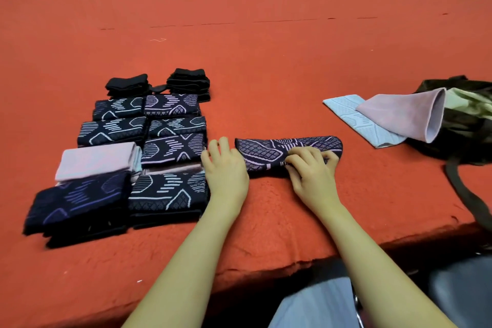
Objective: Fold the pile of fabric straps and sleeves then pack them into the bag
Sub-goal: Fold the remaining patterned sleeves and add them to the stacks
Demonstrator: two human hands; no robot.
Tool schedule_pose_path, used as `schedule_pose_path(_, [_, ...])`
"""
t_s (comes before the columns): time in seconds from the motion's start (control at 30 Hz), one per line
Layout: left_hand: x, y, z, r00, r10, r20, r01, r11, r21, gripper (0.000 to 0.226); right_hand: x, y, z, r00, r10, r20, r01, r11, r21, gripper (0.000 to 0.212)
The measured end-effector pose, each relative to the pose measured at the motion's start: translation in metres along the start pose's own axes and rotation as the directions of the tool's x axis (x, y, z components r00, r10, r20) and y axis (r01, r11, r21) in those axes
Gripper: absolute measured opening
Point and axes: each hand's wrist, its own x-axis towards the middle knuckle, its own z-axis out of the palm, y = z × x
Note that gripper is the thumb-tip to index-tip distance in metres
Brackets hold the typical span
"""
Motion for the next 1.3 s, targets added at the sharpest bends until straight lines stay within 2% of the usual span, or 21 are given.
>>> schedule_pose_path(0.07, [-0.008,0.000,0.001,0.999,0.014,0.044,-0.016,0.999,0.030,0.011,-0.004,0.000,-0.002,1.000,0.004,0.021,-0.004,1.000,-0.020,0.017])
schedule_pose_path(0.13, [-0.013,0.000,-0.003,0.995,0.074,0.072,-0.075,0.997,0.015,0.038,-0.008,0.002,-0.004,0.997,0.060,0.043,-0.059,0.998,-0.027,0.019])
schedule_pose_path(0.2, [-0.012,0.002,-0.007,0.966,0.167,0.200,-0.168,0.986,-0.010,0.049,-0.013,0.006,-0.006,0.985,0.155,0.068,-0.152,0.987,-0.047,0.037])
schedule_pose_path(0.3, [-0.009,0.007,-0.010,0.927,0.192,0.322,-0.169,0.981,-0.097,0.051,-0.017,0.017,-0.010,0.950,0.292,0.113,-0.284,0.955,-0.085,0.059])
schedule_pose_path(0.37, [-0.008,0.013,-0.009,0.928,0.240,0.286,-0.202,0.967,-0.157,0.060,-0.017,0.023,-0.010,0.929,0.347,0.131,-0.339,0.937,-0.080,0.059])
schedule_pose_path(0.47, [-0.008,0.028,-0.009,0.881,0.424,0.212,-0.390,0.902,-0.183,0.065,-0.017,0.028,-0.010,0.936,0.346,0.061,-0.344,0.938,-0.040,0.040])
schedule_pose_path(0.53, [-0.004,0.037,-0.012,0.832,0.463,0.307,-0.408,0.884,-0.229,0.060,-0.017,0.030,-0.011,0.948,0.318,-0.007,-0.318,0.948,-0.019,0.037])
schedule_pose_path(0.57, [-0.002,0.040,-0.011,0.823,0.484,0.297,-0.426,0.872,-0.239,0.057,-0.017,0.031,-0.011,0.949,0.312,-0.031,-0.313,0.950,-0.003,0.037])
schedule_pose_path(0.67, [0.001,0.046,-0.006,0.830,0.483,0.279,-0.384,0.858,-0.342,0.058,-0.013,0.035,-0.011,0.950,0.306,-0.059,-0.306,0.952,0.022,0.035])
schedule_pose_path(0.77, [0.004,0.044,0.008,0.885,0.398,0.241,-0.280,0.870,-0.407,0.044,-0.010,0.040,-0.008,0.944,0.324,-0.056,-0.323,0.946,0.029,0.036])
schedule_pose_path(0.83, [0.006,0.042,0.010,0.908,0.364,0.210,-0.239,0.858,-0.455,0.043,-0.005,0.042,-0.009,0.935,0.341,-0.099,-0.334,0.939,0.084,0.034])
schedule_pose_path(0.93, [0.013,0.040,0.012,0.930,0.324,0.175,-0.191,0.831,-0.523,0.041,0.004,0.045,-0.017,0.942,0.268,-0.203,-0.238,0.958,0.161,0.027])
schedule_pose_path(1.03, [0.014,0.039,0.010,0.936,0.351,0.036,-0.305,0.856,-0.418,0.051,0.007,0.047,-0.023,0.965,0.196,-0.174,-0.177,0.977,0.121,0.027])
schedule_pose_path(1.1, [0.014,0.038,0.010,0.939,0.343,-0.012,-0.325,0.880,-0.345,0.052,0.005,0.043,-0.022,0.978,0.204,-0.051,-0.201,0.978,0.055,0.035])
schedule_pose_path(1.13, [0.015,0.039,0.010,0.944,0.330,0.029,-0.303,0.895,-0.326,0.051,0.004,0.041,-0.020,0.975,0.217,0.046,-0.217,0.976,-0.003,0.042])
schedule_pose_path(1.2, [0.016,0.039,0.009,0.933,0.266,0.242,-0.202,0.944,-0.260,0.050,0.003,0.036,-0.014,0.951,0.239,0.195,-0.216,0.968,-0.131,0.054])
schedule_pose_path(1.3, [0.020,0.033,0.008,0.843,0.155,0.515,-0.074,0.982,-0.174,0.060,0.005,0.033,-0.008,0.932,0.286,0.224,-0.254,0.954,-0.161,0.045])
